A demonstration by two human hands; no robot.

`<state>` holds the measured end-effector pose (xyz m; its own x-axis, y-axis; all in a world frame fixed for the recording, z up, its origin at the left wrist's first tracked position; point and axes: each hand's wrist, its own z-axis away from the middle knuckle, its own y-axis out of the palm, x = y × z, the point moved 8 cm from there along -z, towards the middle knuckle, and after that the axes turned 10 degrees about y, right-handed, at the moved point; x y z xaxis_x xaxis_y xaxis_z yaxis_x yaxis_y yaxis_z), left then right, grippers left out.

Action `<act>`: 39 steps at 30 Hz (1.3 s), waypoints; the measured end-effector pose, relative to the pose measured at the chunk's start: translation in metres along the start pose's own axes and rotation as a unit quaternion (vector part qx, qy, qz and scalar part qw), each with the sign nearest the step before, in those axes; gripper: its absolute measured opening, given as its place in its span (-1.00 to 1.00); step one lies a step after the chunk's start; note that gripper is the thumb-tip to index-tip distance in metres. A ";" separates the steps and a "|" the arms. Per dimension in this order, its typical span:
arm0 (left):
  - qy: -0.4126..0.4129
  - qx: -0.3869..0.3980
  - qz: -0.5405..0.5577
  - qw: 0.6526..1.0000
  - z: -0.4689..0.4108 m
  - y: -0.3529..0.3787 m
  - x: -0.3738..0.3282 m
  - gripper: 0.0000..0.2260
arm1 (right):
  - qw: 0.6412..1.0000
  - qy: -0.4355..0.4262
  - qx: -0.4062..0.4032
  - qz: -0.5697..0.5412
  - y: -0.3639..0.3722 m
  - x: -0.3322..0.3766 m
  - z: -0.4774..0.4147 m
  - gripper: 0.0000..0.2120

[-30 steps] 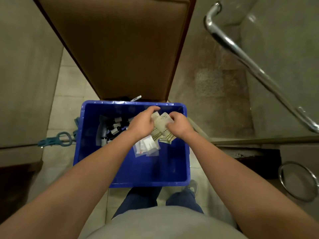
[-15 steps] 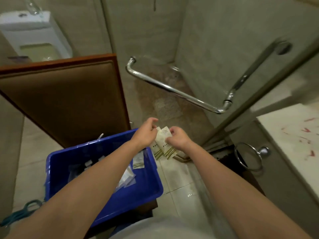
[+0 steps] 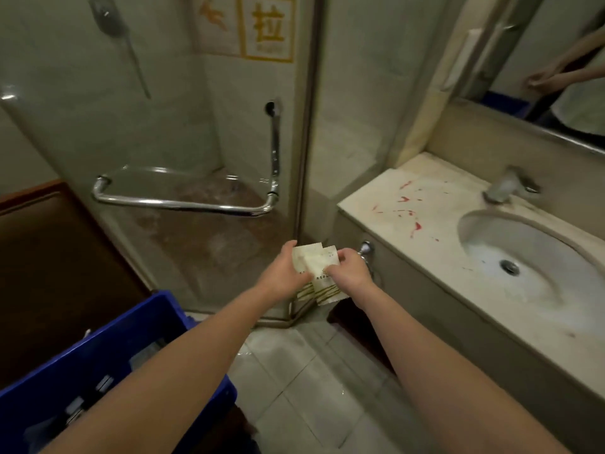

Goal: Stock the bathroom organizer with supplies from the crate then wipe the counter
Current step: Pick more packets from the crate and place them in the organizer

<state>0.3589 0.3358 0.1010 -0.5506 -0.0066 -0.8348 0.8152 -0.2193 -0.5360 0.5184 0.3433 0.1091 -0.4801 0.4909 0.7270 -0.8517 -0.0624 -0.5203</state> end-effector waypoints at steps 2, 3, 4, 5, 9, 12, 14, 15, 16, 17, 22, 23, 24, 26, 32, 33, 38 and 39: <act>0.033 0.025 0.006 0.999 0.002 0.027 -0.026 -0.11 | 1.000 0.008 -0.023 -0.017 -0.030 -0.019 0.007 -0.81; 0.049 0.038 0.009 0.998 0.003 0.039 -0.039 -0.07 | 0.999 0.010 -0.034 -0.024 -0.044 -0.028 0.011 -0.81; 0.063 0.051 0.011 0.997 0.005 0.051 -0.050 -0.05 | 0.998 0.012 -0.044 -0.034 -0.058 -0.037 0.015 -0.80; 0.075 0.061 0.014 0.995 0.007 0.062 -0.060 -0.03 | 0.997 0.013 -0.052 -0.047 -0.070 -0.046 0.019 -0.79; 0.111 0.086 0.020 0.990 0.017 0.100 -0.097 -0.07 | 0.994 0.020 -0.069 -0.082 -0.112 -0.079 0.037 -0.71; 0.142 0.110 -0.005 0.984 0.021 0.127 -0.121 -0.12 | 0.994 0.019 -0.059 -0.090 -0.136 -0.101 0.051 -0.63; 0.160 0.120 -0.028 0.979 0.023 0.145 -0.135 -0.17 | 0.995 0.011 -0.055 -0.077 -0.153 -0.113 0.062 -0.54; 0.169 0.120 -0.035 0.978 0.024 0.153 -0.143 -0.21 | 0.996 0.008 -0.055 -0.073 -0.162 -0.119 0.068 -0.49; 0.176 0.121 -0.037 0.976 0.025 0.162 -0.152 -0.24 | 0.996 0.006 -0.056 -0.074 -0.171 -0.126 0.073 -0.44; 0.183 0.124 -0.034 0.975 0.026 0.170 -0.160 -0.28 | 0.995 0.006 -0.060 -0.078 -0.180 -0.134 0.077 -0.42; 0.199 0.169 -0.017 0.965 0.032 0.221 -0.198 -0.25 | 0.986 0.037 -0.124 -0.103 -0.231 -0.175 0.096 -0.44; 0.203 0.179 -0.013 0.962 0.033 0.231 -0.206 -0.24 | 0.984 0.040 -0.138 -0.107 -0.241 -0.182 0.099 -0.43; 0.207 0.192 -0.007 0.959 0.035 0.241 -0.213 -0.23 | 0.981 0.042 -0.152 -0.113 -0.251 -0.188 0.102 -0.42; 0.209 0.224 0.008 0.952 0.039 0.261 -0.228 -0.22 | 0.974 0.049 -0.177 -0.129 -0.269 -0.201 0.109 -0.41; 0.210 0.292 0.033 0.933 0.046 0.320 -0.259 -0.20 | 0.957 0.085 -0.229 -0.155 -0.313 -0.241 0.121 -0.39; 0.210 0.296 0.040 0.931 0.045 0.328 -0.263 -0.23 | 0.955 0.092 -0.233 -0.157 -0.318 -0.247 0.122 -0.40; 0.206 0.322 0.066 0.922 0.031 0.373 -0.285 -0.26 | 0.950 0.116 -0.251 -0.147 -0.350 -0.274 0.122 -0.36; 0.205 0.329 0.069 0.919 0.027 0.381 -0.290 -0.27 | 0.950 0.120 -0.251 -0.141 -0.357 -0.277 0.120 -0.29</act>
<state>0.8246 0.2280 0.1426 -0.2252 0.2598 -0.9390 0.5129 -0.7878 -0.3410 0.9302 0.1247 0.1470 -0.1357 0.6140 0.7776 -0.7031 0.4933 -0.5122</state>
